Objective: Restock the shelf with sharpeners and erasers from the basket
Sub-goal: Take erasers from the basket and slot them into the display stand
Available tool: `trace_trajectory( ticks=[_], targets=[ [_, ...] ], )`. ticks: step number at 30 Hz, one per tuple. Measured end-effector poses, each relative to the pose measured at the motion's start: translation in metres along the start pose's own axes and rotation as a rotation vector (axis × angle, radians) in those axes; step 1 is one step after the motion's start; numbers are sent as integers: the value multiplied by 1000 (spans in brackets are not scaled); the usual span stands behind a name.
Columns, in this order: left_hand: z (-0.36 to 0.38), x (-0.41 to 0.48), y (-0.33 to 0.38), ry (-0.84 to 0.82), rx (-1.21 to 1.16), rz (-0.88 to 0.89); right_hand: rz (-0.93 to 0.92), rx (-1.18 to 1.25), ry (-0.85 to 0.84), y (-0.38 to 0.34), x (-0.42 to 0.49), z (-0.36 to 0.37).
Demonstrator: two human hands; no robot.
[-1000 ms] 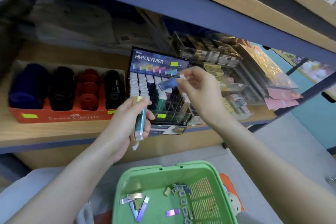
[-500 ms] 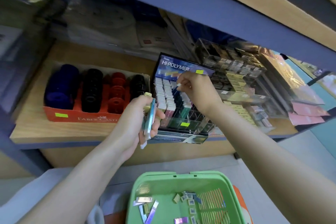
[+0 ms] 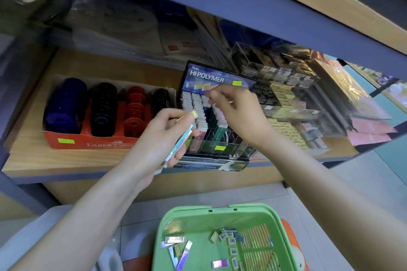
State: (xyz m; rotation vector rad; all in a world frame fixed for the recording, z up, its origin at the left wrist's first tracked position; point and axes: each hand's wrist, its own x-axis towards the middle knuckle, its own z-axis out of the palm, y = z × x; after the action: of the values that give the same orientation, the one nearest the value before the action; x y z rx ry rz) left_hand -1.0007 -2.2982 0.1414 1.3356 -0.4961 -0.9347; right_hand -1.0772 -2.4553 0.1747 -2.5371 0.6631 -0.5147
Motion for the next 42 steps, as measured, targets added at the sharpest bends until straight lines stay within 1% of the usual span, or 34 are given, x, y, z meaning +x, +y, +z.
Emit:
trace_trajectory(
  ticks=[2, 4, 6, 11, 14, 17, 19, 21, 23, 25, 27, 34, 42],
  targets=[
    [3, -1, 0, -13, 25, 8, 55, 216, -99, -10, -16, -7],
    [7, -3, 0, -47, 46, 27, 102, 315, -254, -16, -31, -14],
    [13, -4, -2, -85, 81, 47, 144, 379, -330, -16, -42, -22],
    [33, -7, -9, -184, 131, 19, 307, 512, -287, -2, -63, -42],
    [47, -10, -13, -228, 67, -97, 414, 579, -158, 15, -78, -56],
    [61, -8, -18, -274, 8, -195, 502, 484, 74, 44, -88, -74],
    [70, -6, -22, -291, -46, -260, 529, 352, 213, 73, -92, -85],
    [80, -3, -27, -316, -82, -303, 549, 142, 285, 109, -94, -95],
    [90, -2, -30, -351, -52, -308, 579, -43, 307, 141, -94, -104],
    [99, -2, -31, -363, -20, -308, 591, -176, 285, 165, -92, -109],
    [106, 0, -34, -366, -10, -320, 583, -268, 228, 181, -90, -111],
    [118, 9, -43, -327, 73, -313, 497, -460, -37, 207, -72, -113],
    [120, 13, -49, -357, 112, -290, 528, -442, -158, 218, -65, -117]
  ],
)
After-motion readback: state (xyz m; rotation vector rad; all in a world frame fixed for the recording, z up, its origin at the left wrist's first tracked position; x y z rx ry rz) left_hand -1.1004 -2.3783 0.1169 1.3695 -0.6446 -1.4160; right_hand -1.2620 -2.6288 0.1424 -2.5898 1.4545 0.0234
